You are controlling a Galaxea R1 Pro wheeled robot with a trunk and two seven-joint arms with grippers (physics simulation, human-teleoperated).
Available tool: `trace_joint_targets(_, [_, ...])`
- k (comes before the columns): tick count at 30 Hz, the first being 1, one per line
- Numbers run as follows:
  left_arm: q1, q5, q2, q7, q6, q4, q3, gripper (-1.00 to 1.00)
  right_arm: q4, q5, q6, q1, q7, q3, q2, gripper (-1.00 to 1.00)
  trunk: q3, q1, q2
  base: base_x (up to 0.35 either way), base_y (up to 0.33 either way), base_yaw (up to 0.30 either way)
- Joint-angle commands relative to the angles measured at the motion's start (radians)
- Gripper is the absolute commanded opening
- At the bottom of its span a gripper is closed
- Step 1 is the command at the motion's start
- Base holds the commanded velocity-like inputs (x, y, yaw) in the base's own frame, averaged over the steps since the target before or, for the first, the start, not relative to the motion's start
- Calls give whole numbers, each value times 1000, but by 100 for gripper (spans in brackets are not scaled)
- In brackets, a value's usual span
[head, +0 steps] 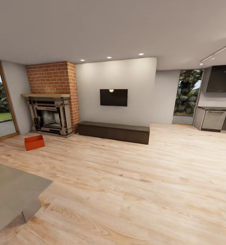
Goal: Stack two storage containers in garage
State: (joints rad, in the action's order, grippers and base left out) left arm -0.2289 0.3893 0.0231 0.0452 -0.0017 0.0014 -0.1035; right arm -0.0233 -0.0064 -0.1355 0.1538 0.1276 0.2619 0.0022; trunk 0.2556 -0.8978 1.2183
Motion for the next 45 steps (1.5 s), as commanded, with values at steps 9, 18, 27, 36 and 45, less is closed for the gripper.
trace_joint_targets(9, [-1,7,0,2,0,0,-9,100,-3,-1,-10,1,3,5,0,100,1,-1,1,323,0,0])
trace_joint_targets(18, [-1,7,0,2,0,0,-9,100,-3,-1,-10,1,3,2,-1,100,1,-1,1,323,0,0])
trace_joint_targets(27, [0,7,0,2,0,0,-9,100,-2,3,-10,1,14,3,-4,100,1,-1,1,323,0,0])
trace_joint_targets(36, [-1,6,-2,2,-1,0,-9,100,-1,3,-10,1,13,4,-6,100,1,-1,1,323,0,0])
trace_joint_targets(45, [-1,8,0,2,0,0,-9,100,-6,8,-9,1,2,11,-3,100,1,-1,1,323,0,0])
